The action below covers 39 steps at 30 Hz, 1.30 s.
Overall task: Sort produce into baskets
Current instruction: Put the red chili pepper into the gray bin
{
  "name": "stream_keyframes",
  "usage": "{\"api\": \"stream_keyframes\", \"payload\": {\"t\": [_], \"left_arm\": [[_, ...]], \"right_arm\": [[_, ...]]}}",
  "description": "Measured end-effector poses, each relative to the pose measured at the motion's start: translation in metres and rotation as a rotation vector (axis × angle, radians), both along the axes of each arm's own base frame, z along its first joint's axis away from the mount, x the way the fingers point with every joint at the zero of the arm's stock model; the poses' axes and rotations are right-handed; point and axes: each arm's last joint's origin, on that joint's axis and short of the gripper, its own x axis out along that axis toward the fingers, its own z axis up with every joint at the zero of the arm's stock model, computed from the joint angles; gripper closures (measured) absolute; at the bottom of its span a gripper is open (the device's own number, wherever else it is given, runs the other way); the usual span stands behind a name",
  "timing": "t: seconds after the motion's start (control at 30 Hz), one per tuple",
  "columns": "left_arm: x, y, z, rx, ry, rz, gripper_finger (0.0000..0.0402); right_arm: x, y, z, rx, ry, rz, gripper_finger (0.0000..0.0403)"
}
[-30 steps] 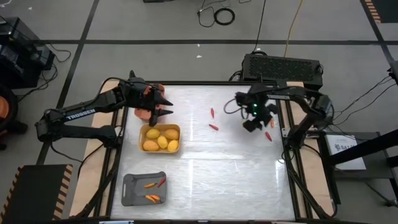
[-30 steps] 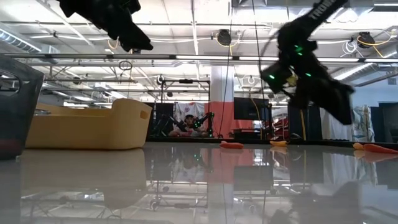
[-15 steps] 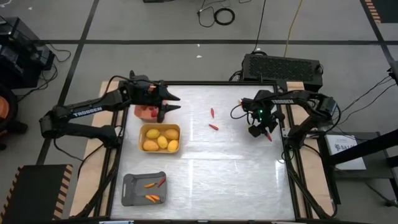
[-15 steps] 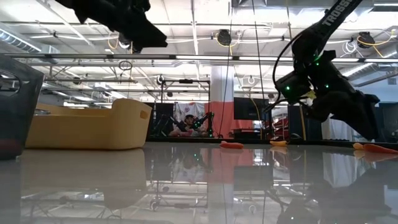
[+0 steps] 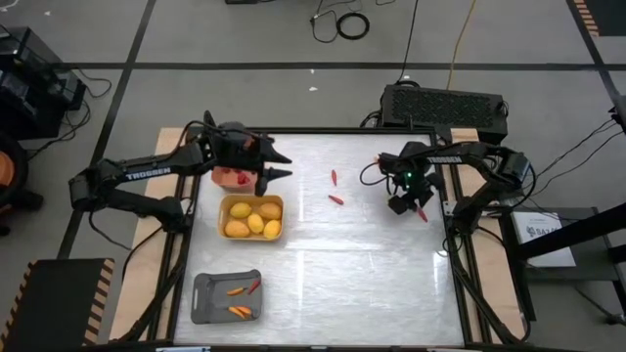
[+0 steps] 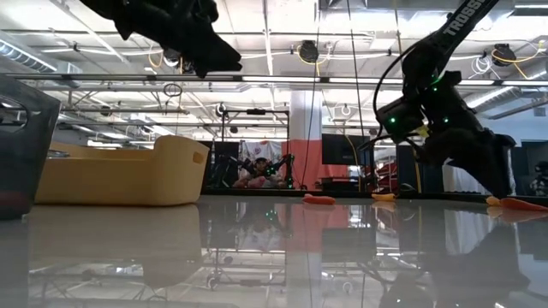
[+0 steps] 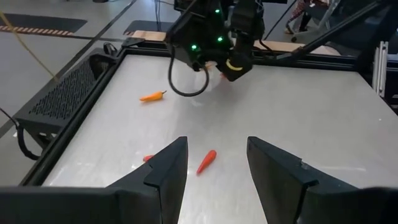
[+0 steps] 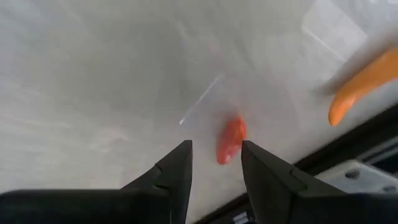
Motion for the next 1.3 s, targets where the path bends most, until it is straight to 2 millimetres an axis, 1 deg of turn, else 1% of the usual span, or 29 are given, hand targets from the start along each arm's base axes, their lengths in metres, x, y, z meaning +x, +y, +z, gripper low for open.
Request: {"api": "stream_keyframes", "payload": {"t": [0.13, 0.37, 0.67, 1.1, 1.2, 1.3], "left_arm": [[0.001, -0.003, 0.0, 0.007, -0.002, -0.017, 0.0228], [0.001, -0.003, 0.0, 0.002, -0.001, -0.015, 0.0228], [0.001, -0.003, 0.0, 0.001, -0.001, -0.014, 0.0228], [0.001, -0.003, 0.0, -0.001, 0.001, -0.012, 0.0228], [0.001, -0.003, 0.0, -0.001, 0.001, -0.012, 0.0228], [0.001, -0.003, 0.0, -0.001, 0.0, -0.011, 0.0228]], "right_arm": [[0.002, -0.001, -0.004, -0.022, -0.035, 0.002, 0.0273], [-0.012, 0.005, -0.017, -0.02, 0.031, -0.02, 0.0273], [-0.016, 0.008, -0.025, -0.028, 0.014, -0.043, 0.0274], [-0.013, 0.007, -0.025, -0.013, -0.016, -0.034, 0.0318], [-0.008, 0.004, -0.02, -0.011, -0.031, 0.0, 0.0325], [0.005, -0.005, -0.008, -0.045, -0.089, 0.029, 0.0324]]}}
